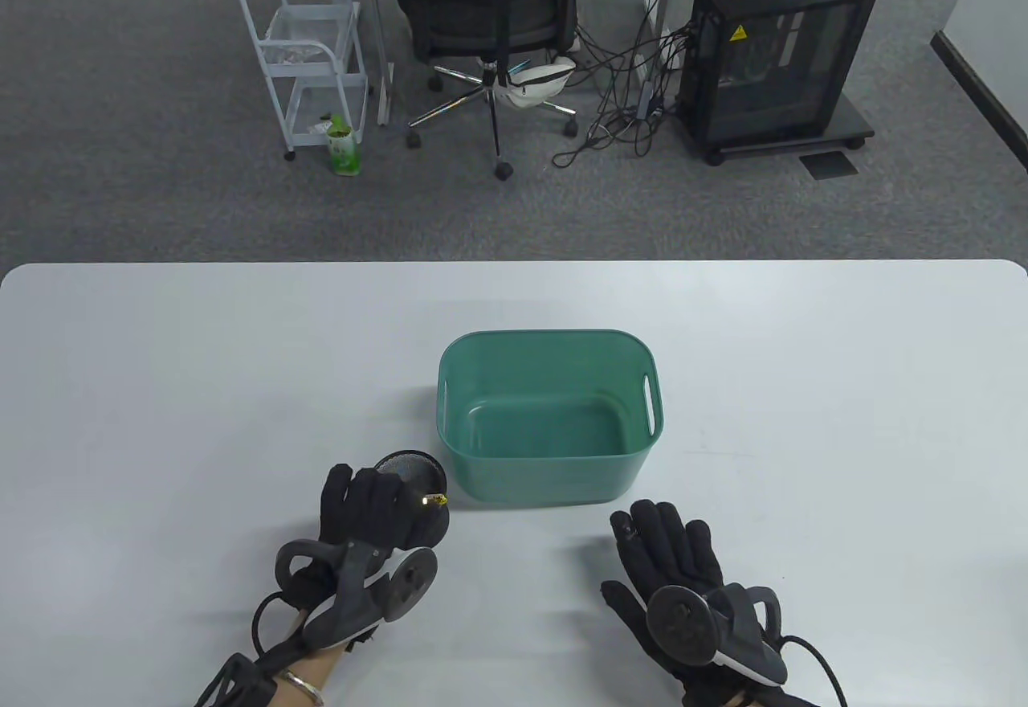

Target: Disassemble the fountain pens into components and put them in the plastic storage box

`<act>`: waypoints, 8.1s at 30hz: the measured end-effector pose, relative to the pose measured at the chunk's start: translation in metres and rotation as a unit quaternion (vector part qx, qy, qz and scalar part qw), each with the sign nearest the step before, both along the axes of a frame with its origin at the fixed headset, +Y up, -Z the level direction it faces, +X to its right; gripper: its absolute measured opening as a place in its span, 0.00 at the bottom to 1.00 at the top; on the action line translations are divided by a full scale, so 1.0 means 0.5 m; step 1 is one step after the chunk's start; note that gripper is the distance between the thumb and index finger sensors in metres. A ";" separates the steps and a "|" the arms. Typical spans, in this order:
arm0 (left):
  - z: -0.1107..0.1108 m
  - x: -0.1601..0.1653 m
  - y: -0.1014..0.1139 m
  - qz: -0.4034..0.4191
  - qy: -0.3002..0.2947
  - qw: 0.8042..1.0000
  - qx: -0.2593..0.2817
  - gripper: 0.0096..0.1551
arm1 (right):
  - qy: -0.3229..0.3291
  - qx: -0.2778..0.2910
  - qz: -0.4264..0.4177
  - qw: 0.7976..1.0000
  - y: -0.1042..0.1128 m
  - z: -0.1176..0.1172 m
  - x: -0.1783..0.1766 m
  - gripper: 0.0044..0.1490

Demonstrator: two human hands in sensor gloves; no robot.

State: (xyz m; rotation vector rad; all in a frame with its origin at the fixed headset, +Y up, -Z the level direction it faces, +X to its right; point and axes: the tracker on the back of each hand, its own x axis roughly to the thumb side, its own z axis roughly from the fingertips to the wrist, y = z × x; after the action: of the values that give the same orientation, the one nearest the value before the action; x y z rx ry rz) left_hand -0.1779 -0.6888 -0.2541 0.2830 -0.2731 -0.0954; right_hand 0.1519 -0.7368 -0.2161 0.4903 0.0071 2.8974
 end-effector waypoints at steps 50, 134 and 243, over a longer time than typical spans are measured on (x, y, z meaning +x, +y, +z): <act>-0.004 0.066 0.165 0.348 -0.149 0.915 0.136 0.27 | -0.016 0.031 -0.011 0.999 0.011 0.000 0.010 0.48; 0.009 0.146 0.148 0.168 -0.227 0.958 0.052 0.29 | 0.001 0.347 -0.022 0.937 0.228 -0.033 -0.053 0.27; -0.012 0.033 0.188 0.255 -0.233 0.937 0.054 0.26 | 0.021 0.327 -0.117 0.938 0.269 -0.046 0.050 0.27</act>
State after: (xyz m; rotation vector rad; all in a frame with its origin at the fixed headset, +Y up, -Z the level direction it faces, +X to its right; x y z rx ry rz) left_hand -0.1615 -0.5948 -0.2601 0.4772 -0.6576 0.4787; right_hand 0.1770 -0.6023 -0.2389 0.5995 -0.9605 2.5927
